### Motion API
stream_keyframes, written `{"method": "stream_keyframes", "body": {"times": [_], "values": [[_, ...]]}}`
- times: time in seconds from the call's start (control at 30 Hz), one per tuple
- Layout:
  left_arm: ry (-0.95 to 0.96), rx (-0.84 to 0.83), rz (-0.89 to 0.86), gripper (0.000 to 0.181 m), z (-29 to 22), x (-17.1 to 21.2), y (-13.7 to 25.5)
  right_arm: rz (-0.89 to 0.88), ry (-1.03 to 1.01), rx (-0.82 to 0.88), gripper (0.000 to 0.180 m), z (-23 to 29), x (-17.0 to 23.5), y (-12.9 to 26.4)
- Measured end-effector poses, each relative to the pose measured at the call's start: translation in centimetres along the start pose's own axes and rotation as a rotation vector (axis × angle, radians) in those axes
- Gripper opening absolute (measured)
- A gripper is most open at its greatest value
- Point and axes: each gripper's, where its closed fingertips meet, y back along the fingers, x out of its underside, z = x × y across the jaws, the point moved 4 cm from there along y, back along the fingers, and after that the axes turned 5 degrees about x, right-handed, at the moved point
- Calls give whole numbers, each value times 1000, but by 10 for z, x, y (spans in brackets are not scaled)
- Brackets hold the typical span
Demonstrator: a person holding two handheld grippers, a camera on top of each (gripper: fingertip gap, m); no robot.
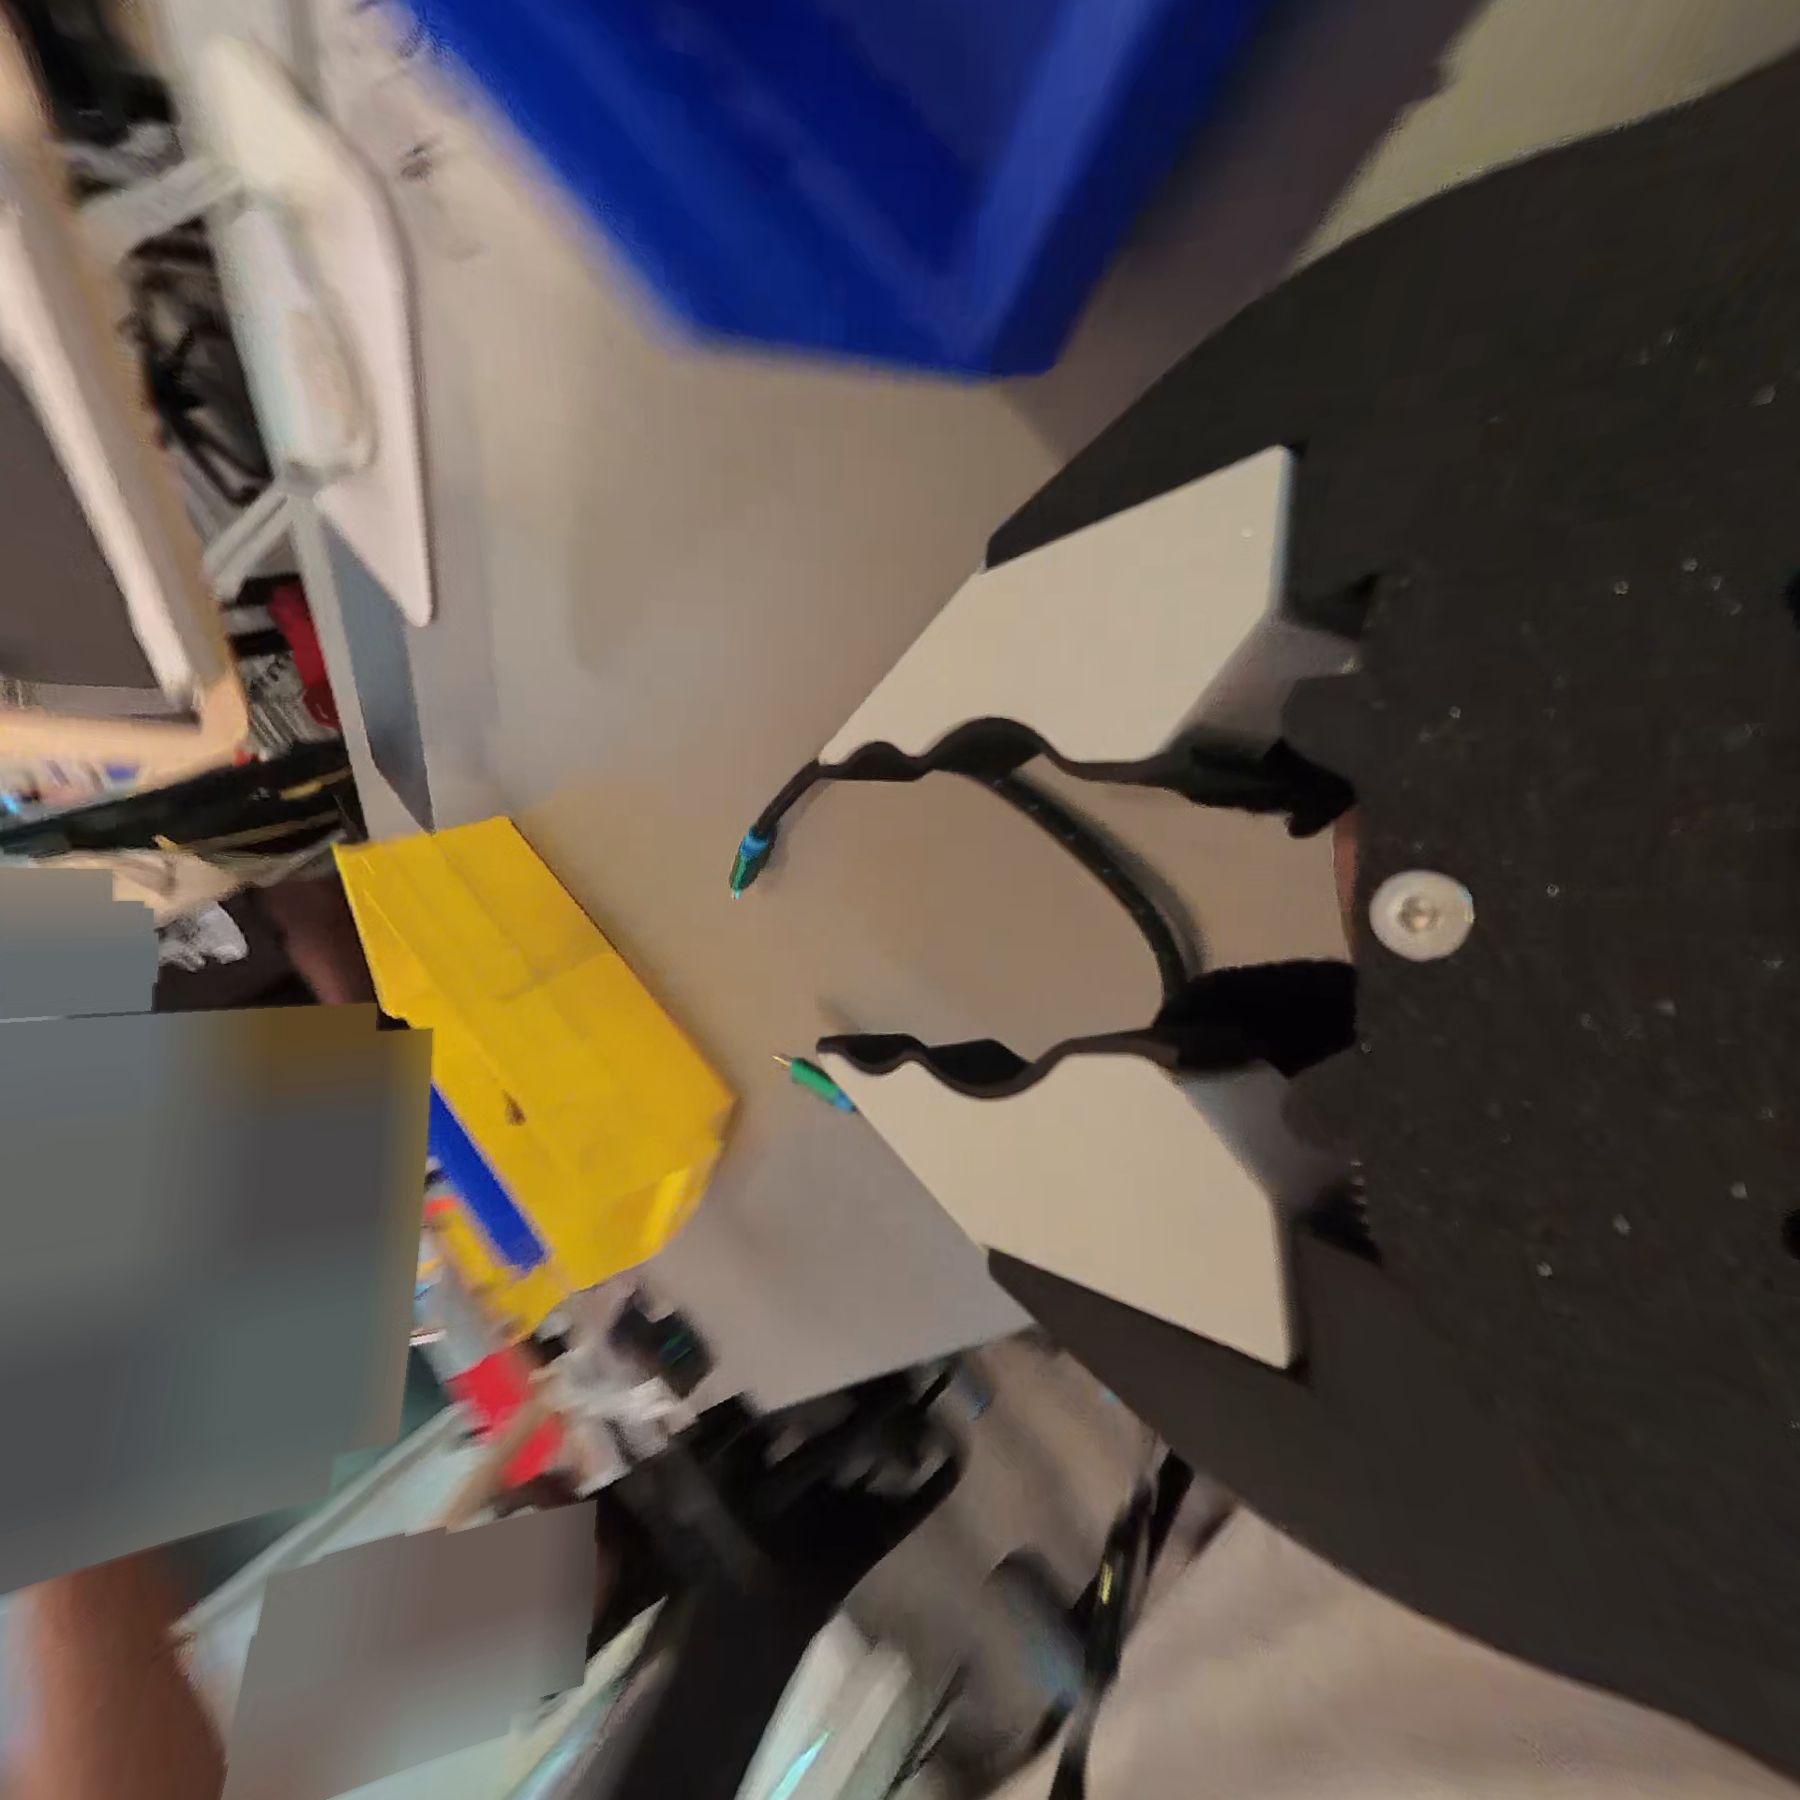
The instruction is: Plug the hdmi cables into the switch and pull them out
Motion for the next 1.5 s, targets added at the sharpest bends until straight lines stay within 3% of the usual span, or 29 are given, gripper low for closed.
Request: {"method": "stream_keyframes", "body": {"times": [0.17,0.3,0.4,0.53,0.67,0.8,0.93,1.03,1.5], "values": [[221,-30,-171,66,6,-45,56,57,182,-89,54,41,-5,-34],[428,-3,-317,67,6,-93,72,67,344,-120,59,63,-36,-62],[543,83,-429,67,-3,-135,64,2,442,-201,67,87,-67,-82],[556,254,-488,66,-26,-192,36,-60,509,-288,77,102,-87,-111],[500,371,-483,66,-47,-239,8,-11,437,-370,90,98,-72,-128],[434,493,-481,66,-59,-271,-4,28,349,-461,92,87,-49,-130],[413,555,-475,66,-61,-287,-10,7,350,-518,86,87,-44,-124],[425,579,-482,66,-62,-289,-15,-2,389,-527,71,88,-43,-119],[498,636,-554,67,-73,-293,-13,-54,322,-612,75,98,-48,-111]]}}
